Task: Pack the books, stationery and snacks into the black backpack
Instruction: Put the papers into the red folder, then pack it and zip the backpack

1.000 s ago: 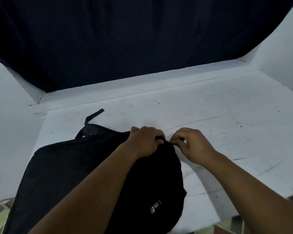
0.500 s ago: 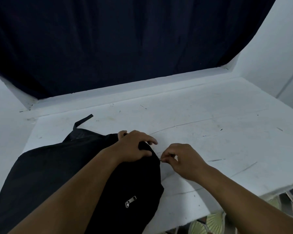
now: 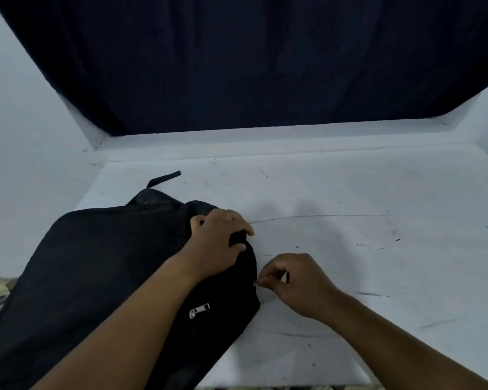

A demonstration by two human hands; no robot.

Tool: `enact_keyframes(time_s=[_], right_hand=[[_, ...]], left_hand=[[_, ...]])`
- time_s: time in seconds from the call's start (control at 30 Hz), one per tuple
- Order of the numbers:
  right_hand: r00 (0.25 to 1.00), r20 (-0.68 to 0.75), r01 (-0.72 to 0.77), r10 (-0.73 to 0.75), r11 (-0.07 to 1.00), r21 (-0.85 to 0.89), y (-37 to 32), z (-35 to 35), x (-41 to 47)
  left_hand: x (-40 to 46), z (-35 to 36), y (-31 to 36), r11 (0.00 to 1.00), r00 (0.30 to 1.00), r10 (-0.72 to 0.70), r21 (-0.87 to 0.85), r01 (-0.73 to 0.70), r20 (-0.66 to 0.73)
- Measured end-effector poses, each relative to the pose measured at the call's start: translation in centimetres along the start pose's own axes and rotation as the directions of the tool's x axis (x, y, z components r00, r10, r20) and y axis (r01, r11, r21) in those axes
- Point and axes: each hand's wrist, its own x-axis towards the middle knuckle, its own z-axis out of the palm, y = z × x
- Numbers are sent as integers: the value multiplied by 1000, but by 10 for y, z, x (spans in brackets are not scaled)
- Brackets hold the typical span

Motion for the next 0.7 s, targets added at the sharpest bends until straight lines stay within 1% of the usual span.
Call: enact_keyframes(time_s=[0.07,0.13,0.2,0.23,0.3,0.37,0.47,0.57,0.7], right_hand=[[1000,20,-1,1,999,36,3,1,1],[999,35,-27,24,996,89,5,1,2],[994,79,-90,78,983,161,5,-2,3],[987,117,-136,114,969,206,4,-4,3],[967,193,-216,167,938,270,2,-6,3],[951,252,-253,178,917,307,-1,-7,1],[931,326,-286,167,887,363,-6,-8,-2],[927,331,-306,174,863,403,-6,-8,-4],[918,298,-360,262,868,343,-3,-1,4]], left_hand=[[-20,-3,7,994,997,40,-100,-47,-62],[-40,-1,13,983,998,60,-171,-63,-21],[-57,6,22,989,999,33,-143,-27,40],[-63,11,26,993,999,-4,-119,8,37],[-71,20,32,993,996,-89,-84,87,-22],[-75,27,39,989,985,-141,-65,135,-100],[-81,32,47,989,973,-143,-68,133,-182],[-89,36,51,984,963,-170,-83,156,-207],[-99,38,60,968,925,-250,-59,244,-287]])
